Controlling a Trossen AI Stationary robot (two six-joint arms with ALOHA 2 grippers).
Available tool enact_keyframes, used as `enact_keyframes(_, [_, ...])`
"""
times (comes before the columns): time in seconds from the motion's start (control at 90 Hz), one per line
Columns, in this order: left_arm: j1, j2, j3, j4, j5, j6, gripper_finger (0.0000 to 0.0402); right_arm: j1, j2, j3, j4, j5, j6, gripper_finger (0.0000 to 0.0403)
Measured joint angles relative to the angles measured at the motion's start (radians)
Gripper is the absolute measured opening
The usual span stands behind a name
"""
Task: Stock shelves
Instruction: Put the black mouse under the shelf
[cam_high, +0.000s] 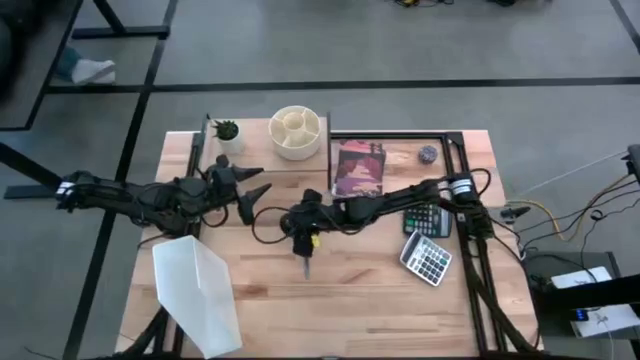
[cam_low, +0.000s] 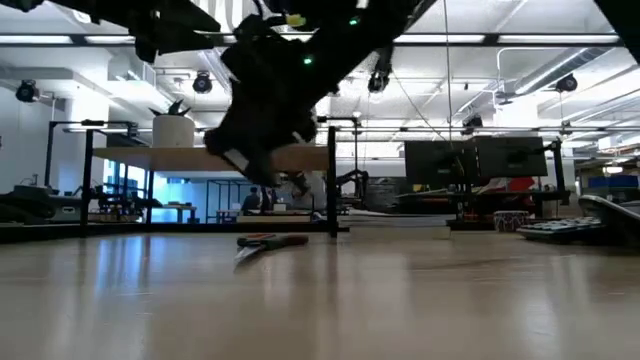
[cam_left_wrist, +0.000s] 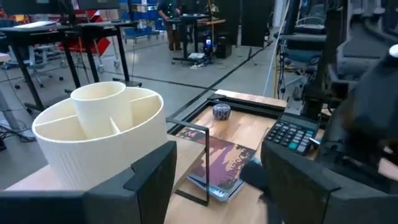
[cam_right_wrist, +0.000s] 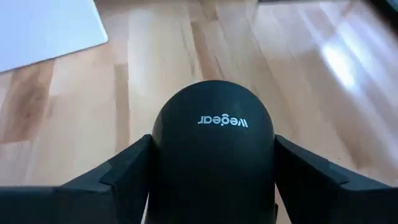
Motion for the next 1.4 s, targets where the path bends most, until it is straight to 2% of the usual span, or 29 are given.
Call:
enact_keyframes(0.378, [0.001, 0.007, 0.000, -0.007, -0.003, 0.001, 0.0220, -0.037, 0.140, 0.024, 0.157, 0.008, -0.426, 0.0263])
enact_keyframes(0.744, [0.001, 0.018, 0.000, -0.050, -0.004, 0.004, 0.0219, -0.045, 0.152, 0.024, 0.162, 0.091, -0.635, 0.0263])
enact_keyframes(1.1, [0.001, 0.031, -0.002, -0.117, -0.005, 0.000, 0.0220, -0.081, 0.183, 0.023, 0.148, 0.082, -0.614, 0.0268])
enact_keyframes(1.4, [0.001, 0.037, -0.003, -0.127, -0.018, -0.004, 0.0219, -0.081, 0.197, 0.024, 0.127, 0.045, -0.519, 0.0339])
